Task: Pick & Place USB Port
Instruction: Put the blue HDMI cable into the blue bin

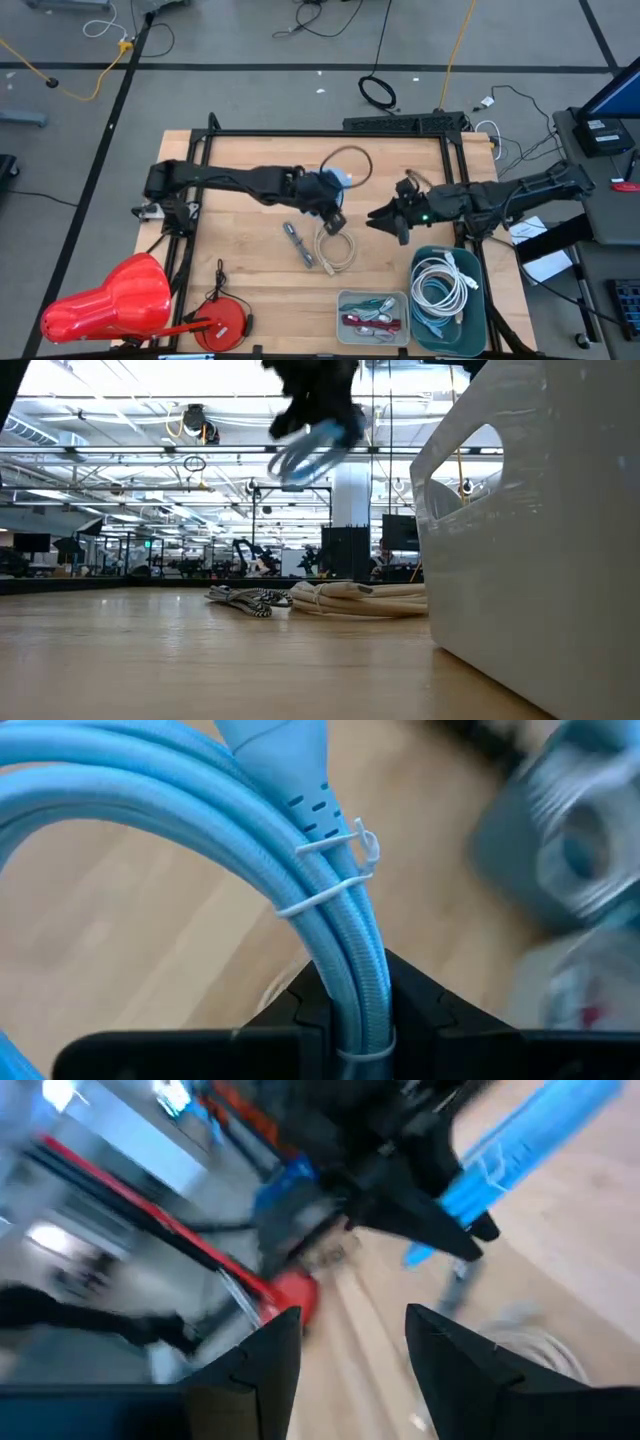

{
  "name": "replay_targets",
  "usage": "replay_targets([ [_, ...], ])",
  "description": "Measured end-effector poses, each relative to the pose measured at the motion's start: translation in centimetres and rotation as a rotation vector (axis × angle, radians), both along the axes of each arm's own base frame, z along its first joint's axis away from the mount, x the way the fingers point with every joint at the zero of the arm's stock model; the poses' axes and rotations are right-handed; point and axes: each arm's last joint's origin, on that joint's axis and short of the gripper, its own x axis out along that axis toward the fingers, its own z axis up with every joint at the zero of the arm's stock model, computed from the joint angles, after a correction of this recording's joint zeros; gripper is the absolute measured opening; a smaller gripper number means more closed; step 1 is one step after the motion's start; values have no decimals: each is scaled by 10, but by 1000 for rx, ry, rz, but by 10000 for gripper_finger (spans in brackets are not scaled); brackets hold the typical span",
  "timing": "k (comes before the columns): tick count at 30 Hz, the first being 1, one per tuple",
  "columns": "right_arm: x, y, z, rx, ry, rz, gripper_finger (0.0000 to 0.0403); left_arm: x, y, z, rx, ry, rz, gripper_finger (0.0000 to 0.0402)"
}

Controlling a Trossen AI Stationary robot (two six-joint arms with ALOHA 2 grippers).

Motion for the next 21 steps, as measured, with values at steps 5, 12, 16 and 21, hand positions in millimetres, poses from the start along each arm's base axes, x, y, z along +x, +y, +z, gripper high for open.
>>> replay_targets([
  [5,-12,-8,-6,94,-175,17,171,-7,-15,62,-41,-355,-63,52],
  [12,-33,-15,-4,161,-517,28,171,-27,-36,149,-128,-1029,-468,52],
  [16,-46,-21,-8,251,-821,25,172,-38,-43,177,-120,-1375,-646,52],
  [21,-57,-30,-16,389,-1073,35,194,-31,-40,174,-107,-1453,-653,52],
])
